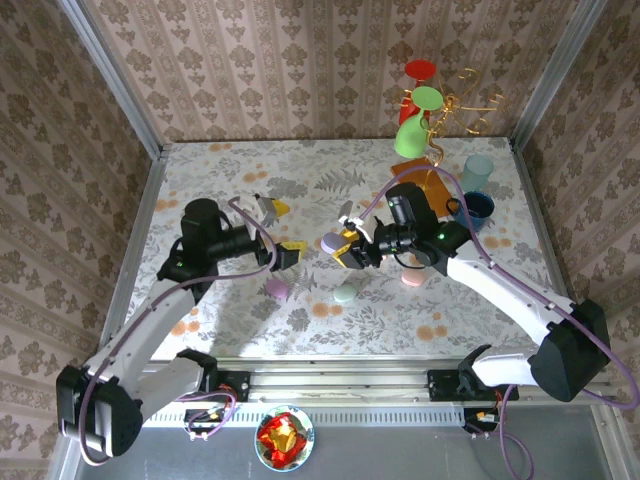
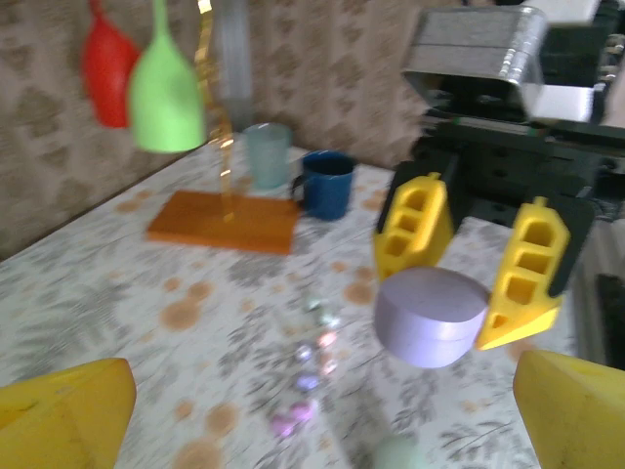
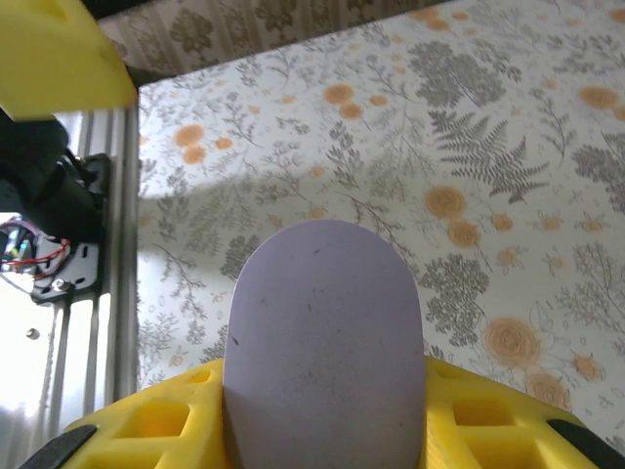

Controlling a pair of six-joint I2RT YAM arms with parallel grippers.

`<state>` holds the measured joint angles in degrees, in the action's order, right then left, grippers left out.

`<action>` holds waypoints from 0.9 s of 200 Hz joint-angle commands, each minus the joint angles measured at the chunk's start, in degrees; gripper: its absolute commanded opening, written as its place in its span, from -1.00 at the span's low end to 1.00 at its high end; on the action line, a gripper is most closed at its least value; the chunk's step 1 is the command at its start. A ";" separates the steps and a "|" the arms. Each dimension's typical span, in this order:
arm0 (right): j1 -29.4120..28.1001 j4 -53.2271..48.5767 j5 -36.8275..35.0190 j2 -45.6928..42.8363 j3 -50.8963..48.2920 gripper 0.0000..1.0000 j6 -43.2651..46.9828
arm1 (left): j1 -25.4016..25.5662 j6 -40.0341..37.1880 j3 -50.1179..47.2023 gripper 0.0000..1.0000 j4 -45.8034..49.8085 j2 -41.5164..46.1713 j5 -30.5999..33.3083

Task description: Insert the wireless bluetooth earbuds into the charging case

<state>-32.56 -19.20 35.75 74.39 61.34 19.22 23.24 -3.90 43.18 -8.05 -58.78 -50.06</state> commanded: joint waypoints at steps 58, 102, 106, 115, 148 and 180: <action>1.09 -9.29 13.07 1.53 12.06 -0.54 5.02 | 1.42 18.83 -3.47 0.90 -33.52 -7.48 -18.09; 1.00 -14.32 15.93 4.90 17.58 -0.58 6.98 | 2.53 17.29 -2.44 0.82 -30.20 -7.11 -18.93; 0.99 -14.82 16.02 4.97 18.06 -0.58 7.10 | 2.56 16.90 -2.27 0.81 -29.21 -7.13 -18.93; 0.93 -16.27 16.02 5.77 18.91 -0.58 7.55 | 4.56 16.13 -1.73 0.78 -26.77 -7.13 -18.93; 0.30 -18.34 16.03 7.33 19.69 -0.59 8.72 | 5.92 15.83 -1.35 0.68 -23.83 -6.78 -18.76; -0.05 -19.46 14.83 7.28 19.72 -0.63 10.03 | 6.64 17.53 -0.68 0.42 -23.97 -6.96 -18.92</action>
<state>-32.16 -35.62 49.50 81.67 79.48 27.14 29.26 12.88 39.94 -32.34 -66.41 -67.35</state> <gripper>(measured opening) 0.390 0.744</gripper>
